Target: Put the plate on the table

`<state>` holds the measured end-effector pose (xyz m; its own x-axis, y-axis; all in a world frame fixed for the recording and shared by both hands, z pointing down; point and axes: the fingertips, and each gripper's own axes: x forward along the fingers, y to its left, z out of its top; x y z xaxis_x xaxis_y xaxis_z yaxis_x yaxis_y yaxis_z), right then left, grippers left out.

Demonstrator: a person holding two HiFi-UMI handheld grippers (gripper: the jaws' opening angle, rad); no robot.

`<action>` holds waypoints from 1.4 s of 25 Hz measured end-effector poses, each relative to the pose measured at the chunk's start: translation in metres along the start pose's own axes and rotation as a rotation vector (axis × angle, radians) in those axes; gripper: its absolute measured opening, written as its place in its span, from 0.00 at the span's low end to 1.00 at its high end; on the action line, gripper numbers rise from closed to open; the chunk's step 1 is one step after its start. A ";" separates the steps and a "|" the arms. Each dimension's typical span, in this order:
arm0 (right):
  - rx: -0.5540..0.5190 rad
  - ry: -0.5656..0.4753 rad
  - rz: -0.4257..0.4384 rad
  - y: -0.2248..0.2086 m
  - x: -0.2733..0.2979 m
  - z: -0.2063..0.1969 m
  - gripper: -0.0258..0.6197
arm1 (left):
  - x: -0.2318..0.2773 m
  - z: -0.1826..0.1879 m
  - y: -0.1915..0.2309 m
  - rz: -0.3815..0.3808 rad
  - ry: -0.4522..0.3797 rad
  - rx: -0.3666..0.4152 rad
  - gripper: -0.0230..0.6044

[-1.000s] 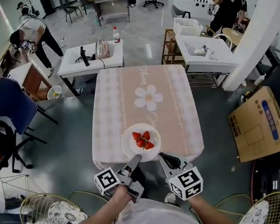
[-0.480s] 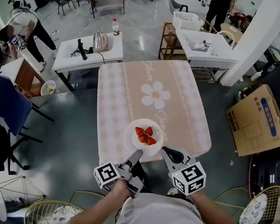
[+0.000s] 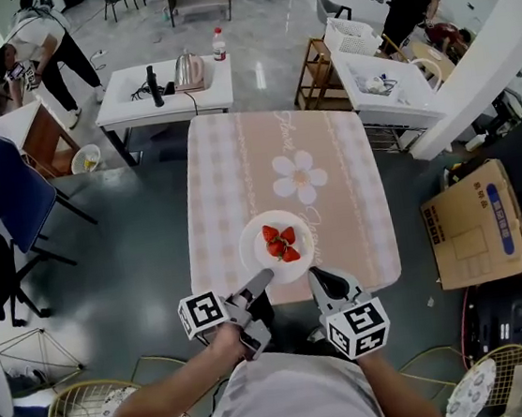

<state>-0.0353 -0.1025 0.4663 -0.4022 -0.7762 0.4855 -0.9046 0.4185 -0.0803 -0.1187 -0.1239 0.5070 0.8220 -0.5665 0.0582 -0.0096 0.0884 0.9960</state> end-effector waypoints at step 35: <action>0.068 0.051 0.055 -0.103 0.060 -0.015 0.05 | 0.108 0.028 0.060 0.130 -0.050 -0.002 0.07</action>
<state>0.0362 -0.1848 0.5166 -0.4451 -0.7276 0.5220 -0.8898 0.4252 -0.1659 -0.0468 -0.2029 0.5753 0.7843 -0.5905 0.1905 -0.1132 0.1657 0.9797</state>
